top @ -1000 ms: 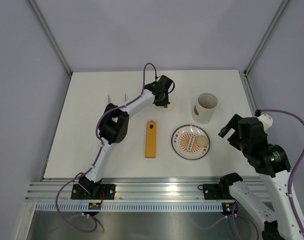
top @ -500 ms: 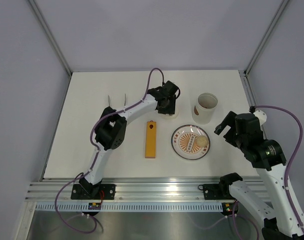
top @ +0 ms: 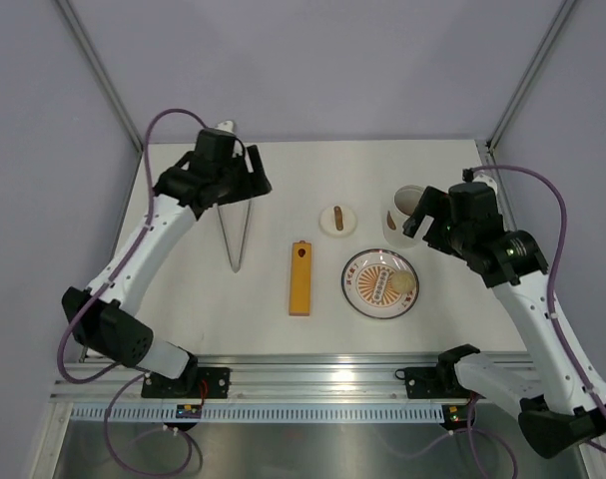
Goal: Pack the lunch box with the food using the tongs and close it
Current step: Pick up the box lid from the center of the board.
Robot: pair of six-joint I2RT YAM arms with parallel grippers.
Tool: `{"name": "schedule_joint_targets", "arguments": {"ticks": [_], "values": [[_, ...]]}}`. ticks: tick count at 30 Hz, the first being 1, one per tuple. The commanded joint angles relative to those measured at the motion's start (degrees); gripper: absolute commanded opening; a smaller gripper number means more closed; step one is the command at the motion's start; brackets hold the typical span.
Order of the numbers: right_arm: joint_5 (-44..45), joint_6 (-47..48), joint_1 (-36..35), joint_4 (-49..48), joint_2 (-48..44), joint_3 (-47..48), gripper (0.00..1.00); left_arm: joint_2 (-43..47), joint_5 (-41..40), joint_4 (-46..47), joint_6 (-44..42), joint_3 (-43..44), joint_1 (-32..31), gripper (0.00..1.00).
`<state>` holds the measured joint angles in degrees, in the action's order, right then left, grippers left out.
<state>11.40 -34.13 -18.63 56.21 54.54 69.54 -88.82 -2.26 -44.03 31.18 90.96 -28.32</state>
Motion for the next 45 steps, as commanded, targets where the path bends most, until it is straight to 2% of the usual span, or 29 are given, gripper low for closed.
{"name": "schedule_joint_targets", "arguments": {"ticks": [1, 5, 11, 15, 19, 24, 30, 37, 40, 41, 42, 45], "values": [[-1.8, 4.2, -2.4, -6.6, 6.8, 5.0, 0.99, 8.0, 3.1, -2.3, -0.9, -4.1, 6.3, 0.75], [-2.3, 7.3, -5.7, -9.2, 16.6, 11.0, 0.99, 12.5, 2.5, -6.0, -2.6, -6.0, 9.2, 0.78], [-7.4, 14.0, -7.0, -7.3, 35.3, 25.0, 0.98, 17.2, 7.7, -6.1, -3.0, -7.3, 9.8, 0.83], [-4.5, 16.1, -10.6, -5.0, 48.1, 33.0, 0.95, 18.9, 7.2, -6.7, -3.3, -6.8, 9.9, 0.83], [-2.4, 15.8, -11.0, -3.7, 57.0, 38.2, 0.94, 19.7, 7.7, -7.2, -3.9, -7.3, 9.9, 0.83], [-3.0, 16.9, -11.0, -1.9, 66.9, 44.6, 0.8, 21.0, 8.2, -7.2, -4.1, -9.6, 9.9, 0.83], [-3.4, 16.8, -11.0, -1.2, 73.7, 48.0, 0.65, 22.1, 8.9, -6.4, -4.7, -12.3, 10.0, 0.83], [-3.3, 16.6, -11.0, -2.9, 77.8, 48.4, 0.61, 22.1, 9.4, -6.7, -5.1, -13.2, 10.1, 0.83], [-3.4, 16.5, -11.0, -4.1, 79.2, 48.3, 0.57, 22.1, 9.2, -7.2, -5.4, -13.3, 10.1, 0.83], [-3.1, 16.6, -11.0, -4.3, 79.4, 48.3, 0.5, 22.1, 9.2, -7.2, -5.4, -13.4, 10.2, 0.83], [-3.0, 16.5, -11.0, -4.5, 79.6, 48.2, 0.47, 22.2, 9.3, -7.2, -5.4, -13.4, 10.2, 0.83], [-2.5, 17.1, -11.0, -5.2, 79.6, 48.5, 0.45, 22.5, 9.7, -7.0, -5.3, -14.1, 10.2, 0.83]]}}
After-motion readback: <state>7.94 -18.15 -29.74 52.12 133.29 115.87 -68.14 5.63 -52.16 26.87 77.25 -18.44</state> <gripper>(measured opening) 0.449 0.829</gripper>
